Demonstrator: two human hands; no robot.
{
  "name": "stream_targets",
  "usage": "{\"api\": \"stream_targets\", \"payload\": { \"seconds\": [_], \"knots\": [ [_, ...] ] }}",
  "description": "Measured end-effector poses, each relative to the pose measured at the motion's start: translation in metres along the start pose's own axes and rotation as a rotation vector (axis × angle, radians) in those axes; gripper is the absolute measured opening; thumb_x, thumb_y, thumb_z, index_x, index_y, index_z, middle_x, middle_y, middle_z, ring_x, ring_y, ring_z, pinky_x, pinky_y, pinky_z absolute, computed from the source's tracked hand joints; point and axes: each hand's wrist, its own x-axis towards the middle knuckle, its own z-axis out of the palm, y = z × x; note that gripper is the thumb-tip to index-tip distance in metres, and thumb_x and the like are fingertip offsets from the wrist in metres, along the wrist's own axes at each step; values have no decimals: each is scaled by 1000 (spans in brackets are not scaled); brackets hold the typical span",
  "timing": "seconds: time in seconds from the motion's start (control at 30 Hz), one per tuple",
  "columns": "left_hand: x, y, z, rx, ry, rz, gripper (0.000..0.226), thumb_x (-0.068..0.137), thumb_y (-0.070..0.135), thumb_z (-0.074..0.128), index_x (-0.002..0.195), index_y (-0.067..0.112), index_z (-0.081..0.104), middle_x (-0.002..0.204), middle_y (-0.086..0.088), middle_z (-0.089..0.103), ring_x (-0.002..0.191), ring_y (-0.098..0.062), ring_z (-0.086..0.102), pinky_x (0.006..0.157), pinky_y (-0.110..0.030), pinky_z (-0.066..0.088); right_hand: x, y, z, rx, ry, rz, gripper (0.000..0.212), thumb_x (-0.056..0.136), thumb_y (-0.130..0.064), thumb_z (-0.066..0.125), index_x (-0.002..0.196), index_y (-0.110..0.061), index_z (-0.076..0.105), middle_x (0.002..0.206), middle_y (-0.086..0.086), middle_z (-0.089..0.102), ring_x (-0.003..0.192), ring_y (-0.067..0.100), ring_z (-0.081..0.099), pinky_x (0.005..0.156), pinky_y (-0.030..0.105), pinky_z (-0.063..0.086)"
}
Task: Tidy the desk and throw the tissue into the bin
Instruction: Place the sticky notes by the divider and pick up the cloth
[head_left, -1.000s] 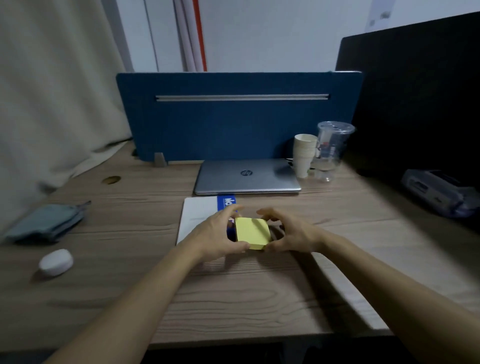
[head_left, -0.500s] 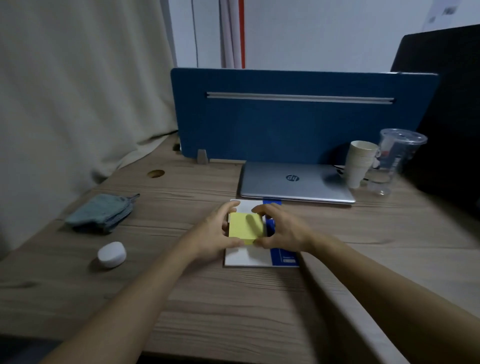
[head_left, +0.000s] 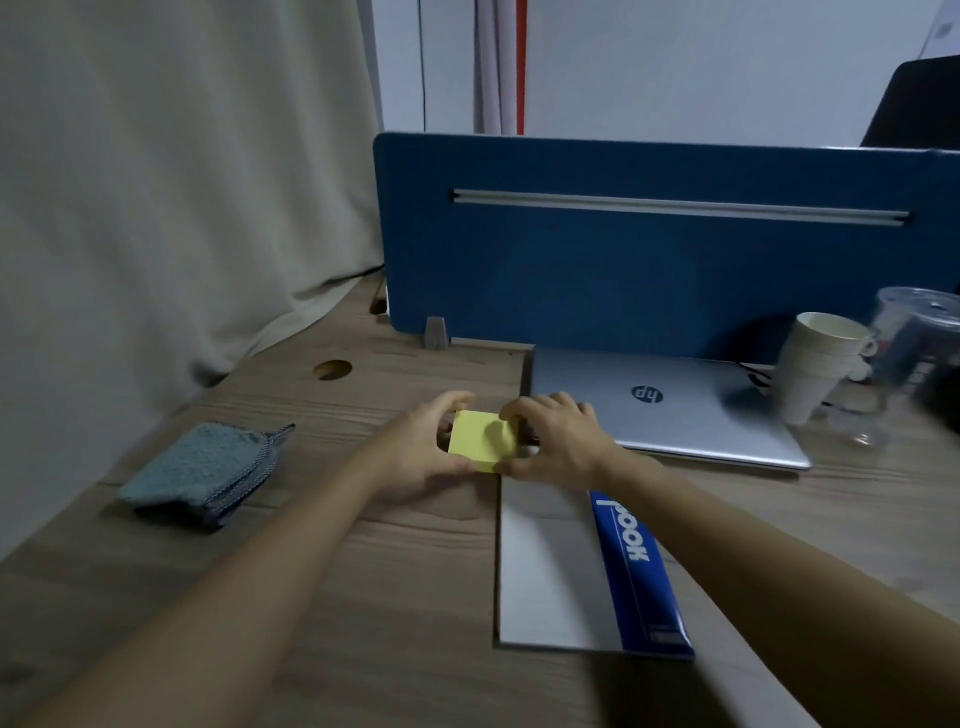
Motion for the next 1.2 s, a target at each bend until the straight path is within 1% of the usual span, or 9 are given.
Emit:
{"api": "stream_targets", "payload": {
  "seconds": [0.13,0.23,0.37,0.5,0.67,0.73,0.87,0.97,1.2],
  "knots": [
    [31,-14,-4,22,-7,-9,94,65,43,84,142,46,32,146,13,47,129,-8,47,106,-43,44,29,14,7,-28,-35,8,56,67,-67,60,114,-39,48,114,-11,52,103,13,34,84,37,25],
    [53,-24,-7,8,-20,-13,94,67,40,85,145,41,33,146,14,47,129,-4,46,105,-33,41,49,27,9,-37,-76,14,52,70,-67,60,112,-37,52,107,-14,49,107,17,36,84,39,26],
    [82,-33,-9,6,-25,-11,93,69,37,85,146,38,33,143,17,46,123,1,42,95,-23,34,76,39,6,-68,-121,41,50,72,-63,61,113,-35,54,113,-7,55,110,20,36,87,43,27],
    [106,-39,-9,14,-27,-2,88,69,38,84,142,42,36,142,17,48,124,-2,44,96,-26,35,96,49,6,-102,-142,55,50,72,-60,62,115,-36,53,120,-4,55,114,22,34,86,43,25],
    [133,-48,-8,15,-26,-11,85,67,44,83,140,42,39,141,12,50,134,-12,41,112,-42,35,116,62,14,-101,-104,85,53,73,-62,62,117,-34,53,123,-4,55,119,24,31,82,42,19],
    [142,-51,-8,20,-25,-13,86,66,48,81,141,41,39,144,8,49,135,-13,40,114,-43,34,122,67,16,-101,-81,100,54,72,-65,61,116,-33,53,124,-6,55,120,24,30,83,43,19],
    [158,-53,-7,77,-6,-36,88,66,55,75,144,41,37,148,-1,44,134,-18,42,112,-45,36,132,73,19,-134,-42,144,54,74,-69,57,114,-33,54,123,-4,56,119,25,31,81,43,20],
    [167,-54,-5,125,19,-34,83,74,51,72,147,38,35,148,-6,44,135,-22,42,111,-47,36,137,75,21,-162,-8,169,55,76,-71,55,115,-31,54,125,-3,55,118,26,32,81,43,21],
    [163,-43,1,170,115,-3,70,83,39,71,145,31,40,142,-2,51,129,-20,47,107,-44,40,129,73,20,-104,63,202,52,82,-65,54,119,-28,54,126,0,55,118,29,36,82,45,25]
  ]
}}
